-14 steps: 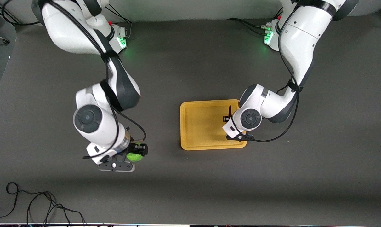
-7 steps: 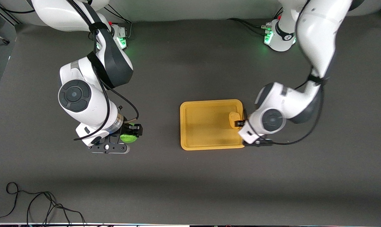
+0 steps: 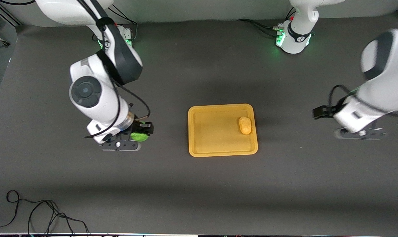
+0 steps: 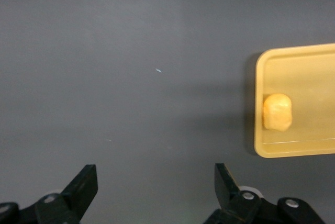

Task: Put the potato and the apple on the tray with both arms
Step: 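Carry the apple with the right gripper onto the tray beside the potato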

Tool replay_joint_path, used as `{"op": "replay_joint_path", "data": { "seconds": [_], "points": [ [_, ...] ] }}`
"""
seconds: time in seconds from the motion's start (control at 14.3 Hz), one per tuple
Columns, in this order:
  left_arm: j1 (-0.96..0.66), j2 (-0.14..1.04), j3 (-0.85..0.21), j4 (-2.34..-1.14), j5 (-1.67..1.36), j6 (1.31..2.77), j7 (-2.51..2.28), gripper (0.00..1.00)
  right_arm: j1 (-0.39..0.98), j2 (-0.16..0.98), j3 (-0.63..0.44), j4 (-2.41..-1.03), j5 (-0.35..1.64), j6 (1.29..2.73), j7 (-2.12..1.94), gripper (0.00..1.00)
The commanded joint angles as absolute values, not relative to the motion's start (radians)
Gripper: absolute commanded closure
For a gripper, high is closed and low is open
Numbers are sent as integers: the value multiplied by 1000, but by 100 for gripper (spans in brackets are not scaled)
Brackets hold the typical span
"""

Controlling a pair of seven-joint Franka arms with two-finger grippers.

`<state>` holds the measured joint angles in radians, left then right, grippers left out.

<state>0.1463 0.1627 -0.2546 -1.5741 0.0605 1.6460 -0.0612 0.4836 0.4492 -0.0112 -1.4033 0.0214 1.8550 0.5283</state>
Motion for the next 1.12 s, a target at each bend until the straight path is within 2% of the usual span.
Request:
{"op": "replay_joint_path", "data": {
  "seconds": [0.0, 0.42, 0.7, 1.05],
  "points": [
    [234, 120, -262, -1597, 64, 1644, 107, 0, 609, 474, -18, -1427, 20, 1936, 691, 48],
    [295, 107, -256, -1618, 63, 1632, 218, 0, 811, 719, -21, -1119, 15, 1956, 978, 48],
    [288, 100, -259, -1601, 49, 1634, 203, 0, 876, 823, -23, -1057, -40, 1974, 1025, 48],
    [284, 86, -253, -1600, 32, 1637, 206, 0, 888, 975, -23, -1057, -112, 2143, 1029, 48]
  ]
}}
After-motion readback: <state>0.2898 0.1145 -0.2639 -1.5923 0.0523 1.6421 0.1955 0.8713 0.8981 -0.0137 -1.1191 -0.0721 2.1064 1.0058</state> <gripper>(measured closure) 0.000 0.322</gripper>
